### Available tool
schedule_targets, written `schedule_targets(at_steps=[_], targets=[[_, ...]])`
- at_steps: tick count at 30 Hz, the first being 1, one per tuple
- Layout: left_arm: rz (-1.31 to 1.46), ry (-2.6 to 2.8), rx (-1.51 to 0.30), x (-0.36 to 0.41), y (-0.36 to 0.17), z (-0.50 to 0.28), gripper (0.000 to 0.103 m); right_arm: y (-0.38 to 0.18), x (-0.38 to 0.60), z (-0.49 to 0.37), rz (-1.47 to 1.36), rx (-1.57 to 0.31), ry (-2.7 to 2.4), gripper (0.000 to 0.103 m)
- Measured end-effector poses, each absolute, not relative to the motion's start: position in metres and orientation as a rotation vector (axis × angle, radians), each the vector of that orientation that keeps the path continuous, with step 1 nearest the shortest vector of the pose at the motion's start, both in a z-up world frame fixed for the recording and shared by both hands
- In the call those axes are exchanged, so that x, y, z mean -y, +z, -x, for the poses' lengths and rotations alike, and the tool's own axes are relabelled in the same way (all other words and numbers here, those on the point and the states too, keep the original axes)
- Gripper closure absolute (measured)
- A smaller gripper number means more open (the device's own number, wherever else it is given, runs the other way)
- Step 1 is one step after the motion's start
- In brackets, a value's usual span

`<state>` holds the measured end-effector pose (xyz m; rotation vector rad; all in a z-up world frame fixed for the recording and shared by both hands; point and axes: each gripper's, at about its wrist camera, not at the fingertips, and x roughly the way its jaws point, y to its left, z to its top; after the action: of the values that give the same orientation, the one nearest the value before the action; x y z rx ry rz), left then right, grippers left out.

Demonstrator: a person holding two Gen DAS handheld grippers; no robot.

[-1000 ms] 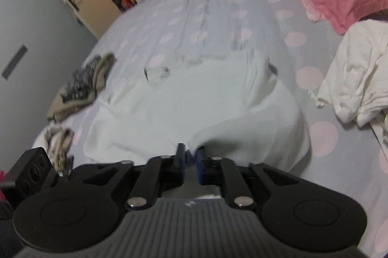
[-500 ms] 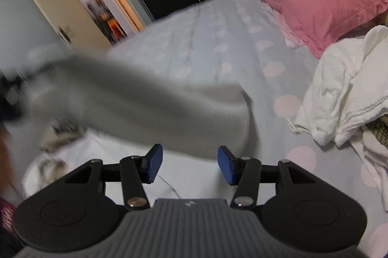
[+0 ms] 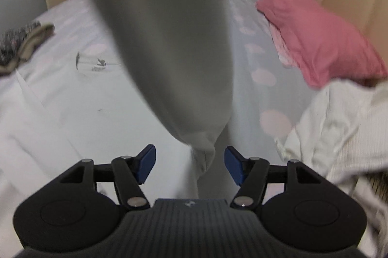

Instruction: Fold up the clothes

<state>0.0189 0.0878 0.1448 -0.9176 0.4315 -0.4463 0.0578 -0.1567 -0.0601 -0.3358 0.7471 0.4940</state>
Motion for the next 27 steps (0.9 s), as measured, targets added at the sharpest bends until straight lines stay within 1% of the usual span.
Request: schedule_targets(at_steps=[3,4,6,7,8,9,11,17,21,27], targets=[[0.933,-0.429,-0.422,-0.098,0.149,-0.022,0.1,-0.071,0.152,-0.066,0.379,-0.705,0.487,0.041],[0.939,-0.424,-0.42,-0.102,0.149,-0.022,0.1,-0.075,0.152,-0.069,0.394,-0.691,0.493,0.045],[0.944,-0.414,-0.417,-0.11,0.148,-0.022,0.1,-0.085,0.15,-0.075,0.432,-0.68,0.524,0.06],[0.948,-0.409,-0.415,-0.115,0.147,-0.022,0.1,-0.088,0.15,-0.078,0.449,-0.683,0.533,0.065],[0.952,-0.402,-0.414,-0.12,0.145,-0.021,0.1,-0.09,0.15,-0.081,0.461,-0.691,0.531,0.088],[0.957,-0.395,-0.413,-0.125,0.143,-0.021,0.1,-0.091,0.15,-0.085,0.474,-0.698,0.53,0.094],[0.973,-0.378,-0.405,-0.139,0.138,-0.018,0.1,-0.094,0.15,-0.091,0.5,-0.714,0.527,0.094],[0.971,-0.342,-0.399,-0.184,0.111,0.002,0.1,-0.08,0.171,-0.098,0.424,-0.698,0.528,0.095],[1.025,-0.22,-0.428,-0.225,0.066,0.043,0.1,-0.096,0.17,-0.086,0.504,-0.708,0.635,0.094],[1.06,-0.029,-0.491,-0.274,-0.002,0.099,0.1,-0.111,0.145,-0.062,0.683,-0.665,0.775,0.093]])
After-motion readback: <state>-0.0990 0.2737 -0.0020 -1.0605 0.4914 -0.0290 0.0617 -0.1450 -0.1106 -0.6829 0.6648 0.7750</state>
